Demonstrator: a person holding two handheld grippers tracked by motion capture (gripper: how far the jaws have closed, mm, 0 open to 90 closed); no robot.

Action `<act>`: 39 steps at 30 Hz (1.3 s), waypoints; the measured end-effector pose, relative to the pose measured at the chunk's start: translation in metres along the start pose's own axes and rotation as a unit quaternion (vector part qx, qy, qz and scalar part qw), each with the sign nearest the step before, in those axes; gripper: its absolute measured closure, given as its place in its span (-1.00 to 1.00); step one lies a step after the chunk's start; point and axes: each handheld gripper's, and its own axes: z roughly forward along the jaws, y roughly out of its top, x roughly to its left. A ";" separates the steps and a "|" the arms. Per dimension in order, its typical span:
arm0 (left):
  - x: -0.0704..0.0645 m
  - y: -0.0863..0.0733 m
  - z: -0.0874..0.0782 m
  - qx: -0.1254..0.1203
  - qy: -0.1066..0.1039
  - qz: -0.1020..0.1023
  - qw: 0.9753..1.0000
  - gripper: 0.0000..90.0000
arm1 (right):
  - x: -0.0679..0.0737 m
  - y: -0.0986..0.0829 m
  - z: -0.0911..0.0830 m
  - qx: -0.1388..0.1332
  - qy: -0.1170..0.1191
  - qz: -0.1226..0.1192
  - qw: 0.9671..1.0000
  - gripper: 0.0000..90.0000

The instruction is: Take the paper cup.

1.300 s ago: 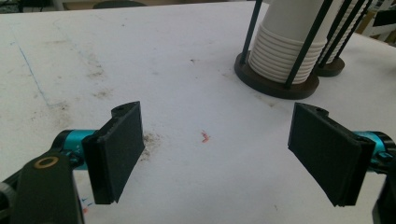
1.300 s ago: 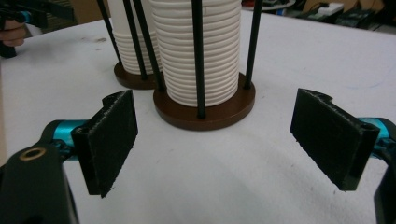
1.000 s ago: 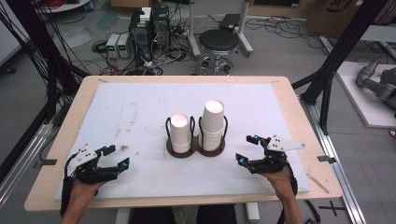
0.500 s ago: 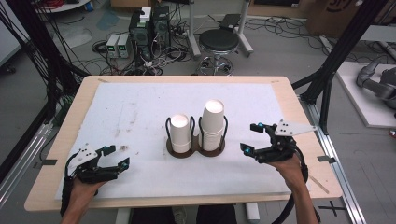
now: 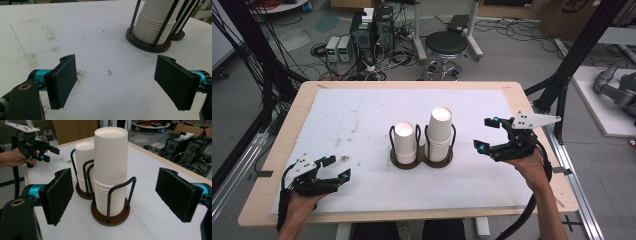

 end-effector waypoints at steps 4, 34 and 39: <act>0.000 0.000 0.000 0.001 0.000 0.000 1.000 -0.59 | -0.002 0.013 0.001 0.006 0.001 -0.007 1.000 -0.66; 0.001 0.001 0.002 0.008 -0.004 -0.007 1.000 -0.59 | -0.015 0.091 0.047 0.127 0.025 -0.042 0.991 -0.66; 0.002 0.001 0.002 0.012 -0.007 -0.005 1.000 -0.59 | -0.015 0.100 0.060 0.170 0.032 -0.061 0.983 -0.66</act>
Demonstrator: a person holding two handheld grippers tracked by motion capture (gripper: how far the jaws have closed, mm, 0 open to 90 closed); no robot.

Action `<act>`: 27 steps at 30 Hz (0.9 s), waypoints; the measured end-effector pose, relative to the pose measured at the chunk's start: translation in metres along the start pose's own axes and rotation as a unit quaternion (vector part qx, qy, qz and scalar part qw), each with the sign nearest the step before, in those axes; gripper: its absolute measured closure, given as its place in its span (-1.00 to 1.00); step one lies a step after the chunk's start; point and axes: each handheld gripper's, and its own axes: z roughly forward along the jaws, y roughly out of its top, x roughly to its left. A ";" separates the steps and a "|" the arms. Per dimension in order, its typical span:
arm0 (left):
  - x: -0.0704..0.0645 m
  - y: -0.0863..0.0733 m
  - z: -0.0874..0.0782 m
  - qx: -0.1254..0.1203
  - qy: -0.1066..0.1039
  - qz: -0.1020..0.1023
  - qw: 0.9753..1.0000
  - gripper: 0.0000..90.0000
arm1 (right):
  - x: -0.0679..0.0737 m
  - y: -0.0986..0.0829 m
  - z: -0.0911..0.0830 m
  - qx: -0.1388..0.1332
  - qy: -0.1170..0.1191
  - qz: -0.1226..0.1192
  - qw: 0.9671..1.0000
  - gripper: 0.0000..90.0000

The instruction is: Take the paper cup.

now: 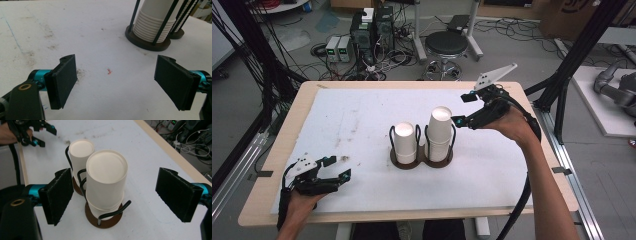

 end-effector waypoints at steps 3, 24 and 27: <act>0.000 0.000 0.000 0.001 0.000 -0.001 1.000 -0.59 | 0.000 0.010 0.006 0.030 0.000 -0.014 0.999 -0.66; 0.000 0.000 0.002 0.007 -0.007 0.000 1.000 -0.59 | 0.002 0.042 0.036 0.160 0.002 -0.059 0.985 -0.66; 0.000 0.000 0.001 0.007 -0.008 0.001 1.000 -0.59 | 0.003 0.045 0.042 0.177 0.006 -0.065 0.982 -0.66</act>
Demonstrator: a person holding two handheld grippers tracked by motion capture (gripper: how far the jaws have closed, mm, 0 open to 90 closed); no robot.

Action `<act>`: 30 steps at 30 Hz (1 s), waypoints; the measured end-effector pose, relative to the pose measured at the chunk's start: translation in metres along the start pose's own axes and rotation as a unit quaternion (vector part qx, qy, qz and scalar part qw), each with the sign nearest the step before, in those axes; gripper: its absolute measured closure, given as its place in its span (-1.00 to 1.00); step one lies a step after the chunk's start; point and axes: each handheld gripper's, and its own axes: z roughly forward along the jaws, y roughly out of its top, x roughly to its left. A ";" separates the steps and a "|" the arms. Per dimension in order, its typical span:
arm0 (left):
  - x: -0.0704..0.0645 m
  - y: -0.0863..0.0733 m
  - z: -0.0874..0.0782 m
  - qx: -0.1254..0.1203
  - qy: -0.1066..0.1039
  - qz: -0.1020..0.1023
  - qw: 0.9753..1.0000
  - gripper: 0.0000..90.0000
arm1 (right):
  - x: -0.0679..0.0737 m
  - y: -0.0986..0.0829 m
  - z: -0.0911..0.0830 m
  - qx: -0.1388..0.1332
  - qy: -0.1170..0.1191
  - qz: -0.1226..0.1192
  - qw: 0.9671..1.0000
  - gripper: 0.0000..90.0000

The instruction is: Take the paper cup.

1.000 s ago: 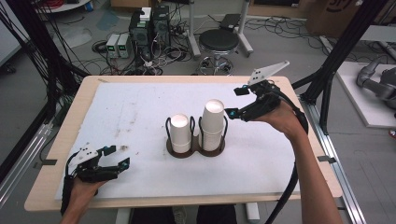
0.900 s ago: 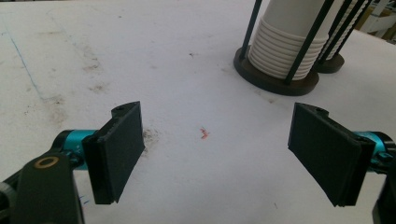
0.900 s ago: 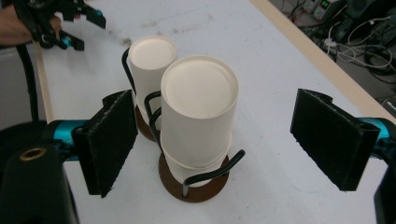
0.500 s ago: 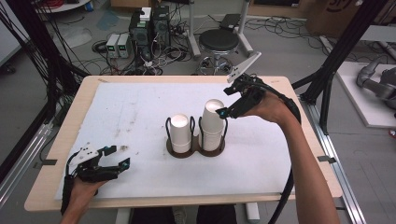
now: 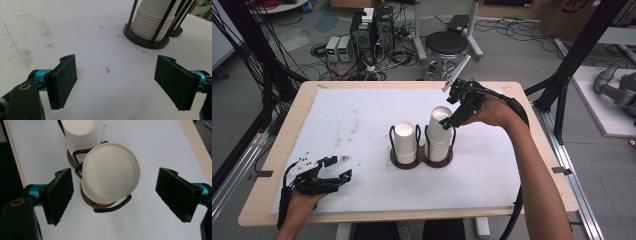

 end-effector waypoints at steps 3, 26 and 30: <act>0.000 0.000 0.000 0.000 0.000 0.000 1.000 -0.59 | -0.001 0.005 0.005 0.017 0.004 -0.007 1.000 -0.66; 0.000 0.000 0.000 0.001 0.002 0.001 1.000 -0.59 | -0.001 0.014 0.025 0.059 0.037 -0.015 0.997 -0.35; 0.000 0.000 0.000 0.002 0.001 0.000 1.000 -0.59 | -0.002 0.014 0.024 0.058 0.032 -0.019 0.998 -0.28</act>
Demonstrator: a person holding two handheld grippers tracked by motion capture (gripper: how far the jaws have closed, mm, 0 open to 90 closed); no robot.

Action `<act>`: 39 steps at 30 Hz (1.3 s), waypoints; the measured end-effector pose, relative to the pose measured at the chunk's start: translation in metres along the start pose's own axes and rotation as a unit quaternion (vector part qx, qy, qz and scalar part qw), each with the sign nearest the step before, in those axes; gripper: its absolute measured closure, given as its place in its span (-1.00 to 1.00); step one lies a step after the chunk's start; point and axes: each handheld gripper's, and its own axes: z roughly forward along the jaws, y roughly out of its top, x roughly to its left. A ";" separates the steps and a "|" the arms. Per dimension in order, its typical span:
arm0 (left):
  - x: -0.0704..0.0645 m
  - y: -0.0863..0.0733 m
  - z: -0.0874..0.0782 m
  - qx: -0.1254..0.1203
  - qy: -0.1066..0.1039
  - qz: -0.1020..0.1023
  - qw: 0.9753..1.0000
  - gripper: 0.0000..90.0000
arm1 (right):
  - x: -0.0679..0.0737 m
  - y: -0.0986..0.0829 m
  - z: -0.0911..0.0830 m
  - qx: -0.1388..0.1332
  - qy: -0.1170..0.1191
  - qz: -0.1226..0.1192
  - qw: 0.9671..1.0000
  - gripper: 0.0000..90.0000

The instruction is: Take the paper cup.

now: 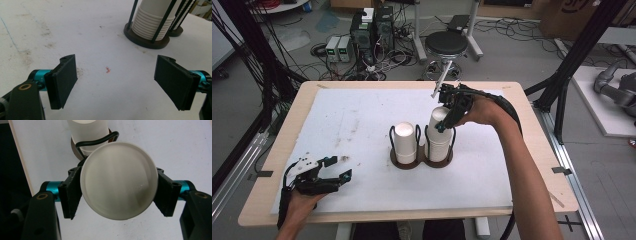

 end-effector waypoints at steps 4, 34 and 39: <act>0.000 0.000 0.000 0.001 0.000 0.000 1.000 -0.59 | -0.001 -0.002 0.000 -0.011 0.002 -0.003 1.000 -0.27; 0.000 0.000 0.000 0.001 0.001 0.003 1.000 -0.59 | 0.000 -0.005 -0.021 -0.040 -0.007 0.010 0.999 -0.23; 0.000 0.000 0.000 -0.001 0.002 0.004 1.000 -0.59 | 0.002 -0.005 -0.030 -0.047 -0.011 0.011 0.999 -0.23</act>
